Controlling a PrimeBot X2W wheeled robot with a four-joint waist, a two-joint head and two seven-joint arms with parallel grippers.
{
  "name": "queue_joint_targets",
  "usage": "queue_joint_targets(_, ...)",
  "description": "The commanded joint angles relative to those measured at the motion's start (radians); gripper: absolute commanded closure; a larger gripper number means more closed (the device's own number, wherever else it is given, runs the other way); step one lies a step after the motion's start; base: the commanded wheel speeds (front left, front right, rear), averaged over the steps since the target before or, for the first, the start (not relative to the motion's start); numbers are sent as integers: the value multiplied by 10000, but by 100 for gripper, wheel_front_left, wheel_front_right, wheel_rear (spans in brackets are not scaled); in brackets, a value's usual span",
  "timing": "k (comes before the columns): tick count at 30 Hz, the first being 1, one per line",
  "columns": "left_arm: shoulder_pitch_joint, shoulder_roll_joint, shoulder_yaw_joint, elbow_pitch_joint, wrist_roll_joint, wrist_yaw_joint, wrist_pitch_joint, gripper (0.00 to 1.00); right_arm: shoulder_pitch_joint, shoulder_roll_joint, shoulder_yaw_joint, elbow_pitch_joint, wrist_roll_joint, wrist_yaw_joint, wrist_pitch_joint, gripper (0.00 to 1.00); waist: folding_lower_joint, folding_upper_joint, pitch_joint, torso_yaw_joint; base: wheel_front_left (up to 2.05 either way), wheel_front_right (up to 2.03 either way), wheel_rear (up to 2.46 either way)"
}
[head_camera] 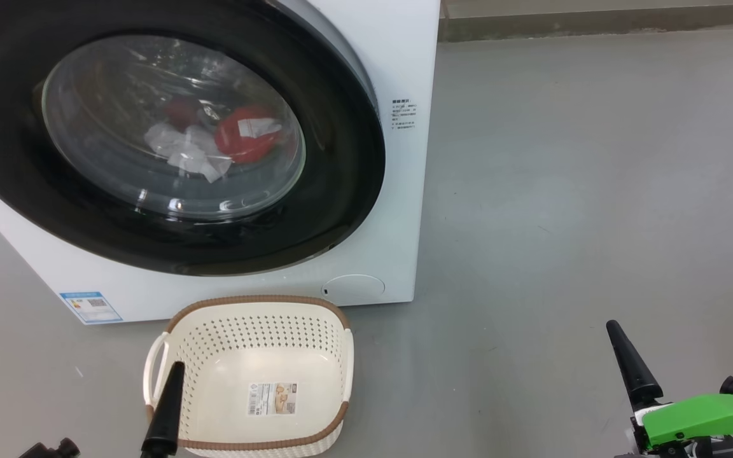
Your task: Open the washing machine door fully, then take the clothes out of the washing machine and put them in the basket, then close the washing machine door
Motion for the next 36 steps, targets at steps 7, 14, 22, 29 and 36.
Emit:
queue_joint_targets(7, -24, 139, -79, -527, 1364, 167, -310, 0, -223, -242, 325, -284, -1324, 1, -330, 0, -1, 0, 4, -1, 0, 0, 0)
queue_joint_targets(14, 47, 159, -201, -683, 2271, 250, -517, 0, -192, -310, 442, -323, -2238, 1, -536, 0, -1, 0, 10, -2, 0, 0, 0)
queue_joint_targets(22, 74, 182, -315, -880, 3279, 344, -754, 0, -175, -368, 536, -389, -3102, 2, -771, 0, -1, 0, 58, 2, 0, 0, 0)
queue_joint_targets(29, 116, 202, -391, -1028, 4147, 394, -961, 0, -141, -436, 678, -464, -3816, 2, -977, 0, -1, 0, 100, -6, 0, 0, 0)
queue_joint_targets(36, 132, 220, -455, -1131, 4896, 445, -1139, 0, -134, -502, 804, -513, -4427, 2, -1154, 0, -1, 0, 149, -14, 0, 0, 0)
